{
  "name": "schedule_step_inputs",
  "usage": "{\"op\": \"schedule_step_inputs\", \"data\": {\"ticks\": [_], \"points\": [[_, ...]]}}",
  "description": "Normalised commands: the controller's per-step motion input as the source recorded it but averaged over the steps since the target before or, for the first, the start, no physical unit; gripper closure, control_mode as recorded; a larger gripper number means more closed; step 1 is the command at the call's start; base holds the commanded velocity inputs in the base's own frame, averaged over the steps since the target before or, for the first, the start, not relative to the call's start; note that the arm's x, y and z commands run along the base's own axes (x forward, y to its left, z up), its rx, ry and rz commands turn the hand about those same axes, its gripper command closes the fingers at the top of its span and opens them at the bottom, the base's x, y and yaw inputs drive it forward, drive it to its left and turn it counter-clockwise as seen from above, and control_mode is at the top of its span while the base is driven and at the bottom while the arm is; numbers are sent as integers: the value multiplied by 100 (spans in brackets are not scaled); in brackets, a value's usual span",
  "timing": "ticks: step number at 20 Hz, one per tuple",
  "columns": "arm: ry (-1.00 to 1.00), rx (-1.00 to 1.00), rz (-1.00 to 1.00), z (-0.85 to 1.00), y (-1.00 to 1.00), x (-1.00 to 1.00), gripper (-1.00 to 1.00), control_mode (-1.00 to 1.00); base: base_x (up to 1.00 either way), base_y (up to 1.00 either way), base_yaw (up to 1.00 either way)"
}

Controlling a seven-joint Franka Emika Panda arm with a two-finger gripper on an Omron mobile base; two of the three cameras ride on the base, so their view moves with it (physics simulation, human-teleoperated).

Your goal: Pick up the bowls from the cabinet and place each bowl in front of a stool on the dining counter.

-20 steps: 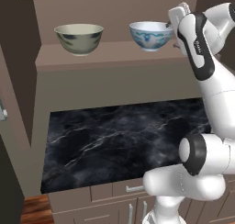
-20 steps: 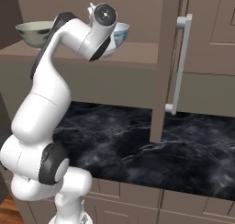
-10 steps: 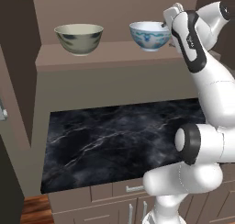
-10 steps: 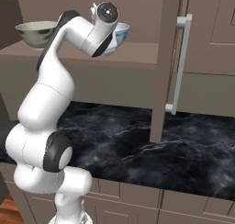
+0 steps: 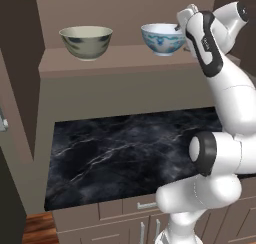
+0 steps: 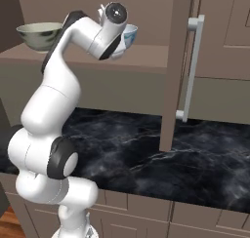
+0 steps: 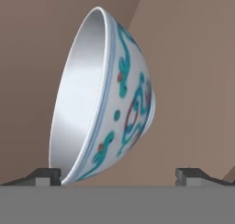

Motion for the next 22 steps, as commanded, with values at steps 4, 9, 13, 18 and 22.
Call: {"op": "schedule_step_inputs", "data": {"ticks": [4,9,13,18,22], "points": [[0,0,0,-16,0,11,-100,-100,0,0,0],[0,0,0,-9,0,20,-100,-100,0,0,0],[0,0,0,0,0,28,-100,-100,0,0,0],[1,0,0,0,0,23,-100,-100,0,0,0],[4,0,0,-2,0,5,-100,-100,0,0,0]]}}
